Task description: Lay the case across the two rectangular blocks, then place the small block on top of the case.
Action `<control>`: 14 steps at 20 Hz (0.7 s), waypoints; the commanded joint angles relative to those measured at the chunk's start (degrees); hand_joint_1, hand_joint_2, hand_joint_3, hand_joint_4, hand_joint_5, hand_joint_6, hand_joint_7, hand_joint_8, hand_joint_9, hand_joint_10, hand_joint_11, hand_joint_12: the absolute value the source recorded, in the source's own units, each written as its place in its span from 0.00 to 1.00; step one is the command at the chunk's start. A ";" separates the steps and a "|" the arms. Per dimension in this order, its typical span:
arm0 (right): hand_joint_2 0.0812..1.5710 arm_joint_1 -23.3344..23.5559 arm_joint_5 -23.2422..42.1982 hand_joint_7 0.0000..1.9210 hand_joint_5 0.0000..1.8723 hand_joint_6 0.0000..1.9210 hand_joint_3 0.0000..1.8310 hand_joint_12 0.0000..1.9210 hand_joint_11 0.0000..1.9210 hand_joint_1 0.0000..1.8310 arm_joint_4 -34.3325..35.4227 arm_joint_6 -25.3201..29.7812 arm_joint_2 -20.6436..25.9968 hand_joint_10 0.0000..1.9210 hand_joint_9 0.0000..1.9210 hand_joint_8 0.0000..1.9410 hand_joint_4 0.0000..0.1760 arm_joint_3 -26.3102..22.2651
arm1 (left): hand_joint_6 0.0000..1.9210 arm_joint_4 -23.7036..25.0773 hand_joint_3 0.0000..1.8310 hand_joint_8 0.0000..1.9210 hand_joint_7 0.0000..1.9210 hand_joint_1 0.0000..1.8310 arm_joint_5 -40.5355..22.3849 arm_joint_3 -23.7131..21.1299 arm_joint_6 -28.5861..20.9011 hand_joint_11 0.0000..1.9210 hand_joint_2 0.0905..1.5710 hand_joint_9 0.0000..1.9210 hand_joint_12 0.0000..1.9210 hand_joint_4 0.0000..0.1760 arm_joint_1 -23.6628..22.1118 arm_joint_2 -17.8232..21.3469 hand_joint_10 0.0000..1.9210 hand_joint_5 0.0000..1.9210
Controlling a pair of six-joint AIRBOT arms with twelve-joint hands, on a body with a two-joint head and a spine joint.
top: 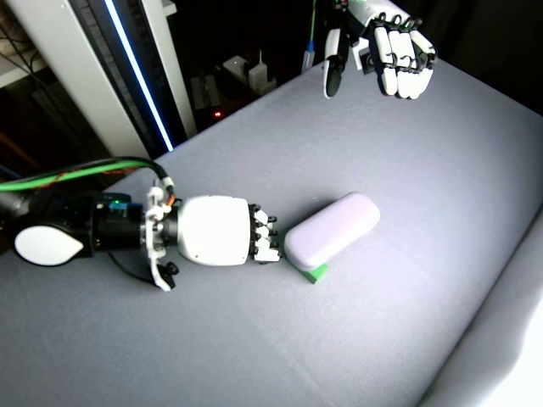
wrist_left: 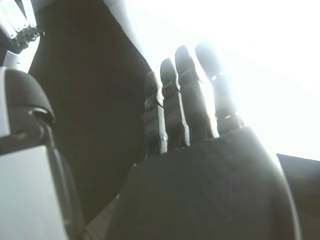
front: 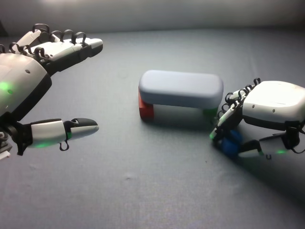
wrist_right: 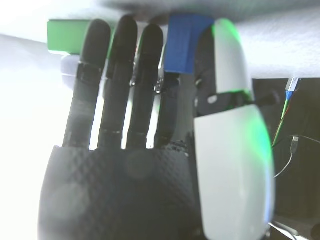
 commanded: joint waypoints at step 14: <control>0.70 0.34 3.01 0.55 0.45 0.58 0.00 0.77 0.38 0.67 0.97 0.08 0.05 0.56 0.47 0.51 0.00 0.12 | 0.00 0.15 0.00 0.00 0.21 0.51 -6.56 0.48 -0.63 0.00 0.56 0.22 0.58 0.04 -0.23 -0.53 0.00 0.21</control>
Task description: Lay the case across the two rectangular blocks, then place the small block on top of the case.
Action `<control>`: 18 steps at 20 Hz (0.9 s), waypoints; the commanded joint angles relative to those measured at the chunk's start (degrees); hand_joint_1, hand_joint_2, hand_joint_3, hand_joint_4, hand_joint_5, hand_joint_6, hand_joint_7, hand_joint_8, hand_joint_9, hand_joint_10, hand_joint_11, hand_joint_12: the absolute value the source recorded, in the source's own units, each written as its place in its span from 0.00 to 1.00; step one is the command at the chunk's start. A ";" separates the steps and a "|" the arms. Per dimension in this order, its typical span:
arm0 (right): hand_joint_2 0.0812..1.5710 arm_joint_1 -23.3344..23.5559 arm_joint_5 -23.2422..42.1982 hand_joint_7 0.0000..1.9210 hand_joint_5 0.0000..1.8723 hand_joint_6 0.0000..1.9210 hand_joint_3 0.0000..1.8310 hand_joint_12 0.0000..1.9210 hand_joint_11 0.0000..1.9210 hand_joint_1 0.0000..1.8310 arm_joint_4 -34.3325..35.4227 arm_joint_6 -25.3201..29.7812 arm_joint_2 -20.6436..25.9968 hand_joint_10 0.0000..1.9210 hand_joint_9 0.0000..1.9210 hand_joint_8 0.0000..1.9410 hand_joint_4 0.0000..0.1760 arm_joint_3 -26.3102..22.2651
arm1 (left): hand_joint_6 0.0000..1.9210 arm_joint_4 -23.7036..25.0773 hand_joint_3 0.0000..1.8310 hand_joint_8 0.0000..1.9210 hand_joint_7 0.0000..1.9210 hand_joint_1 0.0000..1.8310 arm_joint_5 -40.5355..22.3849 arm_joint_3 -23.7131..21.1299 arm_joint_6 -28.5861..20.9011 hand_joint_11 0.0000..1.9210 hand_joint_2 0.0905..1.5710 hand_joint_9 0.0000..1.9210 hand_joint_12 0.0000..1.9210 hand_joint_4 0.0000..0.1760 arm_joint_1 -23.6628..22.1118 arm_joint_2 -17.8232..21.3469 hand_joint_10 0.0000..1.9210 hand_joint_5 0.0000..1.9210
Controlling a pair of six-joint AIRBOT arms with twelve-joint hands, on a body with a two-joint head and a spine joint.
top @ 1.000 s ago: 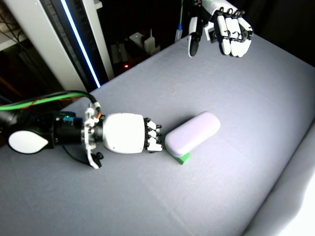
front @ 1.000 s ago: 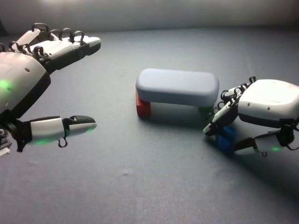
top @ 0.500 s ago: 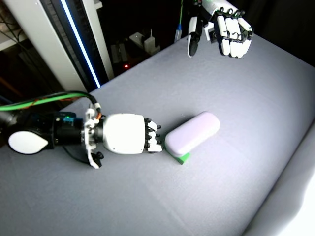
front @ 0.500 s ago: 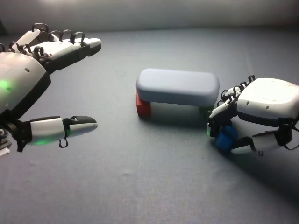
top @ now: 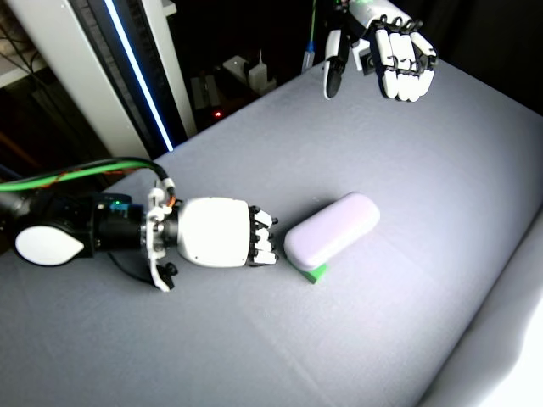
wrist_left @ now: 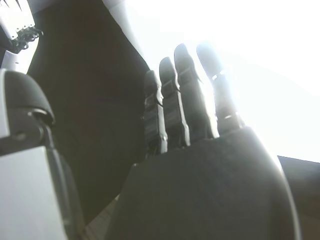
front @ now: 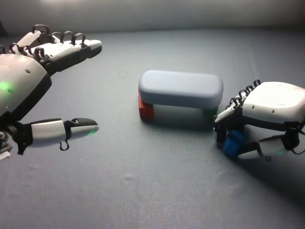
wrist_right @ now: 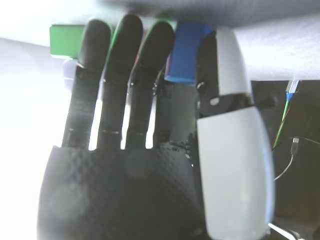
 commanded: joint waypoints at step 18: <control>0.66 10.69 11.29 0.62 0.52 0.51 0.00 0.74 0.43 0.68 2.56 -1.66 3.37 0.51 0.54 0.38 0.00 0.30 | 0.00 -0.40 0.00 0.00 0.22 0.52 -7.39 0.00 -1.02 0.00 0.55 0.22 0.58 0.00 1.45 -0.38 0.00 0.20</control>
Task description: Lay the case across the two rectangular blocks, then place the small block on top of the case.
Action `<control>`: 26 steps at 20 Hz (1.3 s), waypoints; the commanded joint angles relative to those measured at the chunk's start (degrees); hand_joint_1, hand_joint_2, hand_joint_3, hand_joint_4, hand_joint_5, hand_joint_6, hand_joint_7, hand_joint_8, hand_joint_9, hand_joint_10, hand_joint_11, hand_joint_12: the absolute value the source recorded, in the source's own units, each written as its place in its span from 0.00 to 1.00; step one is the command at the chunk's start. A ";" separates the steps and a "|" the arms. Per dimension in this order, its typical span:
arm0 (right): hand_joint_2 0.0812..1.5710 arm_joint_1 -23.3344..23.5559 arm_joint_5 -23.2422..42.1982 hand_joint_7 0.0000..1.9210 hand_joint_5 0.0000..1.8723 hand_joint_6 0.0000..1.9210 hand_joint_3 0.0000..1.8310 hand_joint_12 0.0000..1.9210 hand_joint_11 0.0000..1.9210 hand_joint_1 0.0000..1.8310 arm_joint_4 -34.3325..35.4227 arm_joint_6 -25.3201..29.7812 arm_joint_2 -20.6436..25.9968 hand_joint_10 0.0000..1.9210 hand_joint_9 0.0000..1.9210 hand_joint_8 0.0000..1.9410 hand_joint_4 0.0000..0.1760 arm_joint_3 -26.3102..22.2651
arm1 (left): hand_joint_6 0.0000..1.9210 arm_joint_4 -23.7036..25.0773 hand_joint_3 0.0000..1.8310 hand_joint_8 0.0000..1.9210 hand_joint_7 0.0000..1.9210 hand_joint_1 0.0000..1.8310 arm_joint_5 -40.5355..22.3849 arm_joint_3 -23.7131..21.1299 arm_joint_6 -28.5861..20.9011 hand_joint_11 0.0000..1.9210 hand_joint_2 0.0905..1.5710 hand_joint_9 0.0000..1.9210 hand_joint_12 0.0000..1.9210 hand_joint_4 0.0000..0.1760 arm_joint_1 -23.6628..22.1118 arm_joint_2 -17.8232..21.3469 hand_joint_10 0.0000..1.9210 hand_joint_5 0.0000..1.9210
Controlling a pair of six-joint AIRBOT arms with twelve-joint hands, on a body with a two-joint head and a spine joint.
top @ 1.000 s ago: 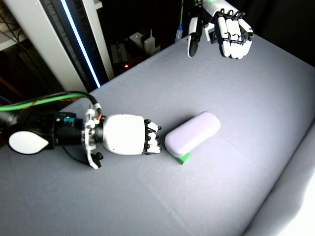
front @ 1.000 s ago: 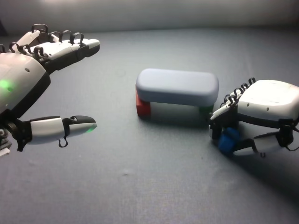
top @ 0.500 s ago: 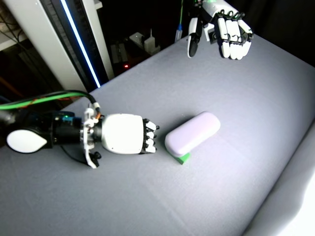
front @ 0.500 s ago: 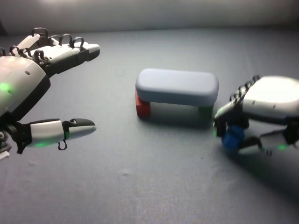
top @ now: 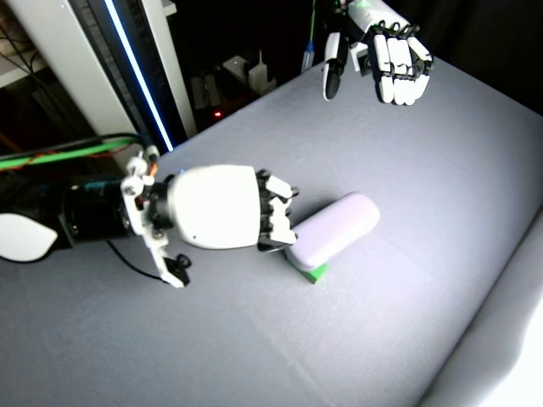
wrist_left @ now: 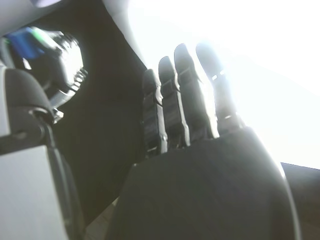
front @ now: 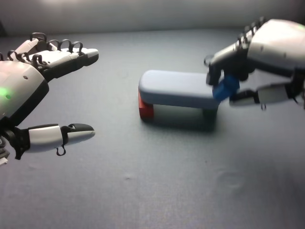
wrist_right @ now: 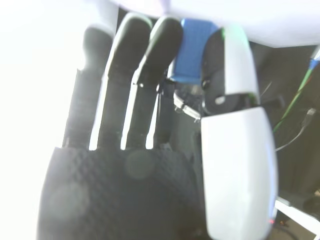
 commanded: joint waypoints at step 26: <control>0.67 9.73 -11.37 0.56 0.53 0.49 0.00 0.74 0.39 0.67 -5.82 0.08 -11.58 0.45 0.50 0.45 0.11 11.70 | 0.00 0.90 0.00 0.00 0.23 0.52 -5.95 1.02 -1.05 0.00 0.55 0.22 0.57 0.00 -0.81 -1.27 0.00 0.21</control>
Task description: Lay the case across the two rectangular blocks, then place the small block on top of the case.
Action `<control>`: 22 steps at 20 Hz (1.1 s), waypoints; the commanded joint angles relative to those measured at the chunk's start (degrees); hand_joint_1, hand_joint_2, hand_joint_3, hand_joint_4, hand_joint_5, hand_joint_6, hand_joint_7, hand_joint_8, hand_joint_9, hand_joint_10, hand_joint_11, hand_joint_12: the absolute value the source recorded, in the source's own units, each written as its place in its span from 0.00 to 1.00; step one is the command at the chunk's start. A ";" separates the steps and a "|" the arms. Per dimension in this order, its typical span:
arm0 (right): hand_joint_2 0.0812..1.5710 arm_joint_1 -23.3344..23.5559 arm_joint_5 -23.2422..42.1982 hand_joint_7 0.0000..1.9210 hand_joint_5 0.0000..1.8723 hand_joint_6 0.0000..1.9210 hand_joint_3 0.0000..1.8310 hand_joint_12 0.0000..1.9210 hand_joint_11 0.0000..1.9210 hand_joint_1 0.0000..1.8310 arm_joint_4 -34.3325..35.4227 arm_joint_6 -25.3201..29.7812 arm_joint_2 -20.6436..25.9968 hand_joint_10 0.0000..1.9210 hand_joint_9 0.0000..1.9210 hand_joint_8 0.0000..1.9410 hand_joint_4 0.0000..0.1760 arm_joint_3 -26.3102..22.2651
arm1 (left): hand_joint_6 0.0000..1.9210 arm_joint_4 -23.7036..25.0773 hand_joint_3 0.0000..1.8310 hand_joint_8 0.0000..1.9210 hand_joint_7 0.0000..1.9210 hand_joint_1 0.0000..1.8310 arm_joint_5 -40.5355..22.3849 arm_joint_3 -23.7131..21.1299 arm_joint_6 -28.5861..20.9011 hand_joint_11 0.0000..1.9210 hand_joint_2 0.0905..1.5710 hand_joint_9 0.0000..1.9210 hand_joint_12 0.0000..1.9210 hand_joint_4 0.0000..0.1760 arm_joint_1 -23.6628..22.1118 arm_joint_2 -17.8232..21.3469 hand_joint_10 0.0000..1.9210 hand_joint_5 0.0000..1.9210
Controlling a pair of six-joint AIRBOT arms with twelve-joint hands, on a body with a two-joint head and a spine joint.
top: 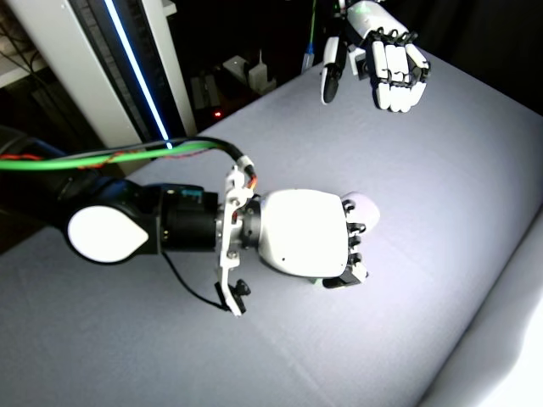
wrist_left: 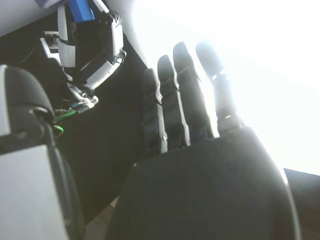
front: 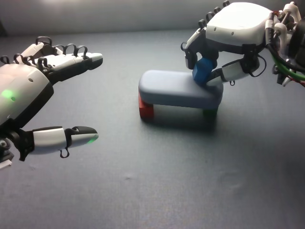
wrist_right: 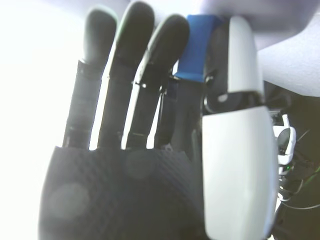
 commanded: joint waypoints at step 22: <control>0.70 0.94 4.50 0.53 0.50 0.54 0.00 0.63 0.29 0.60 -0.24 -0.05 -0.03 0.12 0.49 0.04 0.00 -0.64 | 0.00 0.60 0.00 0.00 0.22 0.53 -6.71 0.42 -0.35 0.00 0.56 0.22 0.56 0.05 -0.72 -0.55 0.00 0.20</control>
